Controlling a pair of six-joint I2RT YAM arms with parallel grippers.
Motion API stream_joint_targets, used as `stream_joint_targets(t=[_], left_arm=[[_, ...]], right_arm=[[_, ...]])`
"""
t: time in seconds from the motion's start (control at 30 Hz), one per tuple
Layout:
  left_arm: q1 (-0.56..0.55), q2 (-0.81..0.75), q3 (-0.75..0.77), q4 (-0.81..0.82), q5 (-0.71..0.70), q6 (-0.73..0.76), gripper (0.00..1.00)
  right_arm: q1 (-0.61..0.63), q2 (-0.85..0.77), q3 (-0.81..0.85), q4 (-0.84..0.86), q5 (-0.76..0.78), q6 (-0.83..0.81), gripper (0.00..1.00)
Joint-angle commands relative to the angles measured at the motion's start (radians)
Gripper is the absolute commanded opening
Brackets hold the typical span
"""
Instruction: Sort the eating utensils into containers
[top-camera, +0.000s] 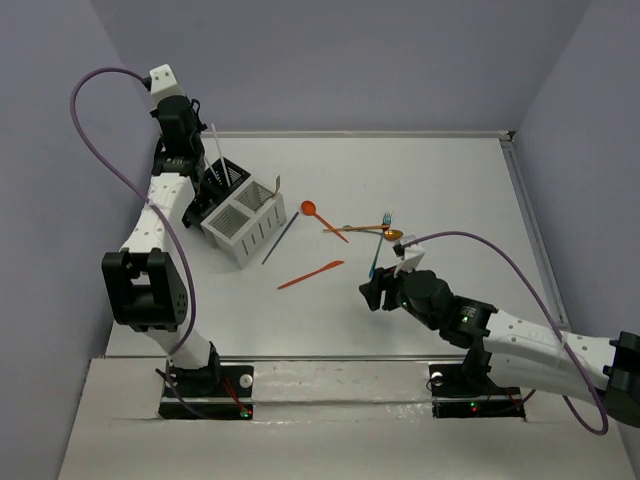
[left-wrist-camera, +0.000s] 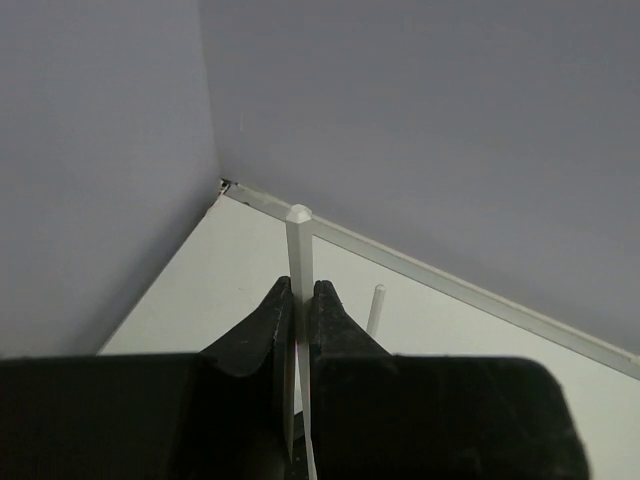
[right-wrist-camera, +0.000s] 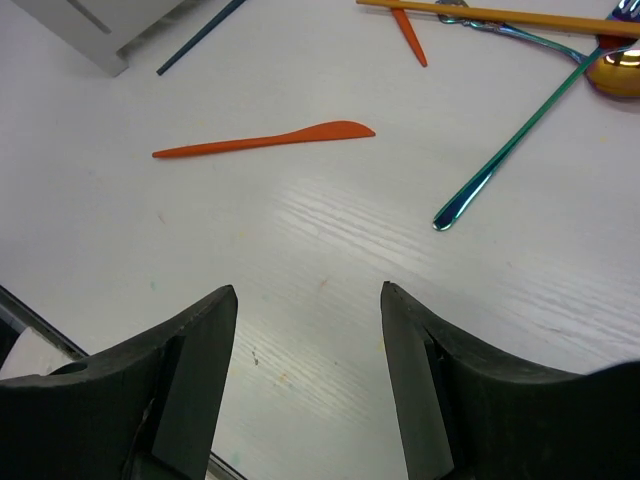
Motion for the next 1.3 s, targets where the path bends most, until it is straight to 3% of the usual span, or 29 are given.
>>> stream_joint_targets(t=[0.0, 0.13, 0.33, 0.47, 0.5, 0.57, 0.6, 0.73, 1.0, 1.17, 1.27], left_arm=[[0.004, 0.031, 0.070, 0.107, -0.021, 0.055, 0.05], [0.004, 0.051, 0.058, 0.126, 0.010, 0.044, 0.06], [0.004, 0.055, 0.012, 0.160, 0.058, 0.024, 0.21], [0.004, 0.051, 0.005, 0.160, 0.076, 0.007, 0.39], [0.004, 0.043, 0.008, 0.157, 0.082, 0.001, 0.50], [0.004, 0.035, 0.016, 0.147, 0.104, -0.014, 0.62], [0.004, 0.022, 0.019, 0.143, 0.111, -0.033, 0.75], [-0.009, -0.031, 0.008, 0.140, 0.176, -0.100, 0.90], [-0.107, -0.193, -0.082, 0.147, 0.259, -0.211, 0.94], [-0.274, -0.349, -0.251, 0.181, 0.254, -0.254, 0.94], [-0.340, -0.397, -0.259, 0.094, 0.262, -0.238, 0.94]], right_arm=[[0.006, 0.027, 0.036, 0.064, -0.016, -0.007, 0.65], [0.006, 0.056, 0.047, 0.076, -0.022, -0.012, 0.65], [0.006, 0.104, 0.071, 0.093, -0.030, -0.016, 0.65], [0.006, 0.125, 0.076, 0.107, -0.036, -0.016, 0.65], [0.006, 0.130, 0.077, 0.110, -0.036, -0.015, 0.65], [0.006, 0.147, 0.082, 0.112, -0.031, -0.010, 0.65], [0.006, 0.152, 0.083, 0.112, -0.030, -0.007, 0.65], [0.006, 0.179, 0.091, 0.119, -0.016, 0.007, 0.64], [0.006, 0.299, 0.166, 0.104, -0.013, 0.050, 0.61], [0.006, 0.456, 0.249, 0.073, 0.013, 0.103, 0.61], [0.006, 0.556, 0.318, 0.066, -0.008, 0.111, 0.64]])
